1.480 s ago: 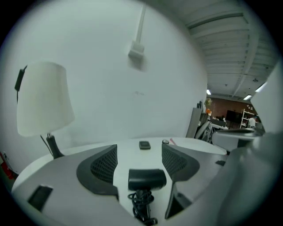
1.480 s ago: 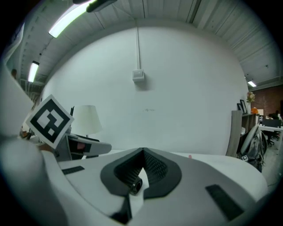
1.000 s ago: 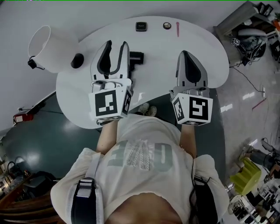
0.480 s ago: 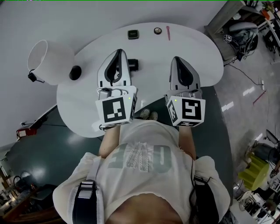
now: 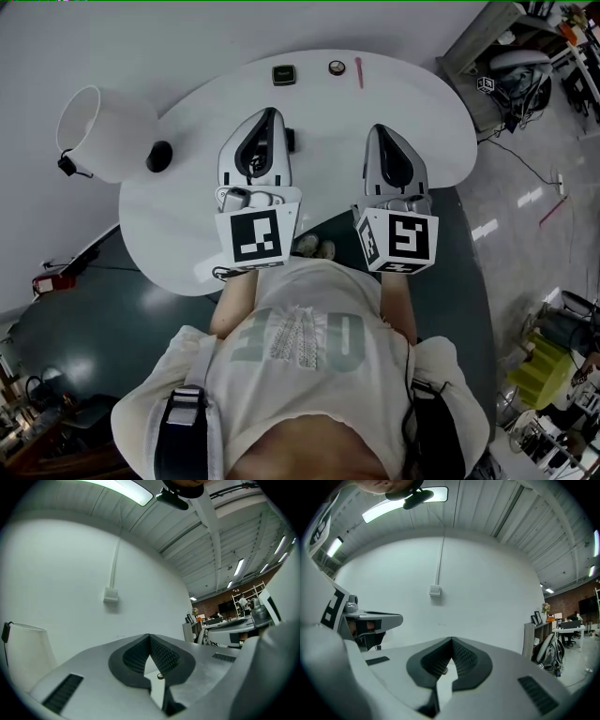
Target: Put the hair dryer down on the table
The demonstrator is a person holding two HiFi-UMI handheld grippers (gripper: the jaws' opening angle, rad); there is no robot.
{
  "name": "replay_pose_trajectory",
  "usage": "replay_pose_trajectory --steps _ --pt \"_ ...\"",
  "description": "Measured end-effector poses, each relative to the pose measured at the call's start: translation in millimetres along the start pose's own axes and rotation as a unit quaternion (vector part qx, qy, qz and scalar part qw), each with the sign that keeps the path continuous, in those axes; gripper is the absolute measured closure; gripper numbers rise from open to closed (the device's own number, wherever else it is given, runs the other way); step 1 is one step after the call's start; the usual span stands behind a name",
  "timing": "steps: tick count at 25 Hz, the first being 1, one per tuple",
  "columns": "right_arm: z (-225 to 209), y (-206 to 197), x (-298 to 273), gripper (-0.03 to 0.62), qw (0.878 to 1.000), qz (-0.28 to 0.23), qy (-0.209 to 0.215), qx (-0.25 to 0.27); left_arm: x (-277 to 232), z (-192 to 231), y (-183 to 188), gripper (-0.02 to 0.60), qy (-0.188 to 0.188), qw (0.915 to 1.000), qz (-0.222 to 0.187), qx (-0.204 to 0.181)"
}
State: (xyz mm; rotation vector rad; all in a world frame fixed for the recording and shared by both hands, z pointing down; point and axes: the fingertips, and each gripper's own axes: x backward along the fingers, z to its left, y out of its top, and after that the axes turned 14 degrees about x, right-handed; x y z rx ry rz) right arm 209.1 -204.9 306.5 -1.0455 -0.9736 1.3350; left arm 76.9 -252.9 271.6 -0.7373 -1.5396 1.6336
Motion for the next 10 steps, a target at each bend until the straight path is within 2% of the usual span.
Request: replay_pose_trajectory --steps 10 --pt "-2.3 -2.6 1.1 0.597 1.000 0.000 0.001 0.001 -0.3 -5.7 0.1 0.575 0.001 1.0000 -0.004 -0.005"
